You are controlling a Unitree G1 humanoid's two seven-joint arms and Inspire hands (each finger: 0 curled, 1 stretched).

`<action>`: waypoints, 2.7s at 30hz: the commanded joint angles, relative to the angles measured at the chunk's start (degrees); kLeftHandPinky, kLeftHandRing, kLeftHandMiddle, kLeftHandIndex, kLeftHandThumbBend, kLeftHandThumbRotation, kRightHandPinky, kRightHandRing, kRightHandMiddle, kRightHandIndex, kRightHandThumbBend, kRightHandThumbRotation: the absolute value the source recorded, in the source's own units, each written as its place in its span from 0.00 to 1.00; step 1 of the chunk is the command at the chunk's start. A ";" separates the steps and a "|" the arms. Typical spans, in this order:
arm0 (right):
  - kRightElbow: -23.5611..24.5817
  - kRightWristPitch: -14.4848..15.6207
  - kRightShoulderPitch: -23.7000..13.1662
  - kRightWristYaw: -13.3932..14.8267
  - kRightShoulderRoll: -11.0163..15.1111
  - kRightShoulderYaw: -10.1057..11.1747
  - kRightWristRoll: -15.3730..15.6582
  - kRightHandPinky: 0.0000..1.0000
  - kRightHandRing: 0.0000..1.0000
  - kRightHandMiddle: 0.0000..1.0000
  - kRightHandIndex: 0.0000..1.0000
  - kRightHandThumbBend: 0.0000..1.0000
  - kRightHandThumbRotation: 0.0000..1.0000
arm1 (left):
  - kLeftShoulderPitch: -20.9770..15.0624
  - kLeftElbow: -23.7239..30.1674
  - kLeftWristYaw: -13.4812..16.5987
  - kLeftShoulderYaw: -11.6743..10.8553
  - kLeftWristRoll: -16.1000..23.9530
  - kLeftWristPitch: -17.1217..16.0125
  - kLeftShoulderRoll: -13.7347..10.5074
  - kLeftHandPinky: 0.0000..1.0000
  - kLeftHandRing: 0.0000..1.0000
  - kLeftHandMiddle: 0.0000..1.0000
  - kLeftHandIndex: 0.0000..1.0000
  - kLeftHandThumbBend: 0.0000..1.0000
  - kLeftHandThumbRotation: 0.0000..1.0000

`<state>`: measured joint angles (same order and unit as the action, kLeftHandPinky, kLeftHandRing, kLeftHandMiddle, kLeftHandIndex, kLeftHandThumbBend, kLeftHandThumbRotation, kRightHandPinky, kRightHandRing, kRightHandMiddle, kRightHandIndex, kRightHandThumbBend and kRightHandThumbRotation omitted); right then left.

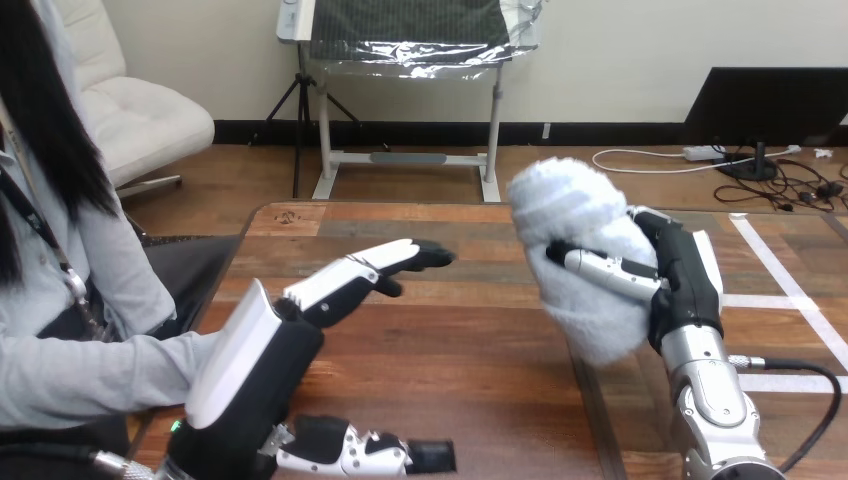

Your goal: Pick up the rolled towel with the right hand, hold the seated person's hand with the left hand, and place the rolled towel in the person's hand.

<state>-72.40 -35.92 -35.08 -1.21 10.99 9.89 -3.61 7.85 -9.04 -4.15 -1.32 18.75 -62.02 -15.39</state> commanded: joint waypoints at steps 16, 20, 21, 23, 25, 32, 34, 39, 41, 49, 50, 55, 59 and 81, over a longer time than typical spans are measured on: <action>5.61 -5.37 -2.07 -4.44 -1.58 2.18 -2.62 0.35 0.41 0.47 0.45 0.83 0.00 | -3.72 2.10 5.21 -3.83 6.56 3.95 -1.48 0.73 0.82 0.87 0.84 1.00 0.22; 5.79 -5.89 -1.92 -5.00 -1.68 2.37 -2.73 0.35 0.40 0.47 0.45 0.84 0.00 | -4.20 2.21 6.34 -4.45 8.40 4.96 -1.99 0.75 0.83 0.89 0.86 1.00 0.23; 5.80 -6.01 -1.90 -5.17 -1.70 2.41 -2.79 0.35 0.40 0.47 0.45 0.84 0.00 | -4.30 2.23 6.65 -4.58 8.87 5.12 -2.07 0.75 0.84 0.89 0.87 1.00 0.23; 5.96 -6.11 -1.78 -5.21 -1.77 2.43 -2.79 0.35 0.40 0.47 0.45 0.84 0.00 | -4.56 2.39 7.22 -4.96 10.02 5.94 -2.42 0.75 0.84 0.89 0.87 1.00 0.23; 6.11 -6.24 -1.68 -5.31 -1.85 2.44 -2.82 0.35 0.40 0.47 0.45 0.84 0.00 | -4.72 2.52 7.51 -5.11 10.69 6.93 -2.77 0.75 0.84 0.90 0.88 1.00 0.24; 6.47 -7.02 -1.33 -5.57 -1.98 2.34 -2.64 0.34 0.40 0.47 0.45 0.84 0.00 | -4.98 3.09 7.55 -5.09 11.72 10.89 -4.19 0.78 0.89 0.94 0.91 1.00 0.27; 6.62 -7.35 -1.17 -5.65 -2.00 2.26 -2.56 0.34 0.40 0.47 0.45 0.84 0.00 | -5.13 3.13 7.33 -5.03 11.60 12.29 -4.64 0.79 0.90 0.94 0.91 1.00 0.28; 6.77 -7.51 -1.01 -6.69 -2.19 2.58 -3.27 0.34 0.40 0.47 0.45 0.84 0.00 | -5.60 3.04 6.91 -4.58 11.75 14.74 -5.90 0.80 0.91 0.95 0.92 1.00 0.29; 6.78 -7.46 -0.97 -7.16 -2.24 2.73 -3.60 0.34 0.40 0.47 0.45 0.84 0.00 | -5.83 2.85 6.96 -4.36 11.91 15.36 -6.41 0.80 0.91 0.96 0.92 1.00 0.30; 7.06 -7.71 -0.65 -8.41 -2.36 3.06 -4.35 0.35 0.41 0.47 0.45 0.83 0.00 | -8.04 -0.25 6.30 -3.17 11.52 16.55 -9.07 0.82 0.91 0.95 0.93 1.00 0.26; 7.08 -7.72 -0.64 -8.53 -2.38 3.10 -4.43 0.35 0.41 0.47 0.45 0.83 0.00 | -8.23 -0.57 6.32 -3.06 11.50 16.61 -9.29 0.82 0.91 0.95 0.93 1.00 0.25; 7.32 -7.87 -0.48 -8.88 -2.46 3.30 -4.74 0.35 0.40 0.47 0.45 0.84 0.00 | -9.58 -2.38 5.72 -2.51 11.64 17.52 -10.71 0.83 0.92 0.95 0.94 1.00 0.24; 7.50 -8.10 -0.34 -8.99 -2.41 3.32 -4.67 0.34 0.40 0.47 0.45 0.85 0.00 | -10.52 -3.80 5.42 -2.08 11.28 18.05 -11.48 0.84 0.93 0.96 0.94 1.00 0.23; 9.19 -7.94 0.57 -10.39 -2.79 3.62 -6.11 0.34 0.40 0.46 0.45 0.83 0.00 | -16.23 -14.58 6.14 0.86 12.25 18.86 -15.38 0.85 0.94 0.95 0.93 1.00 0.24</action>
<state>-67.43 -41.94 -31.95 -11.61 8.73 12.45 -8.60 -3.91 -21.38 1.25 -1.49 30.51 -43.66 -29.07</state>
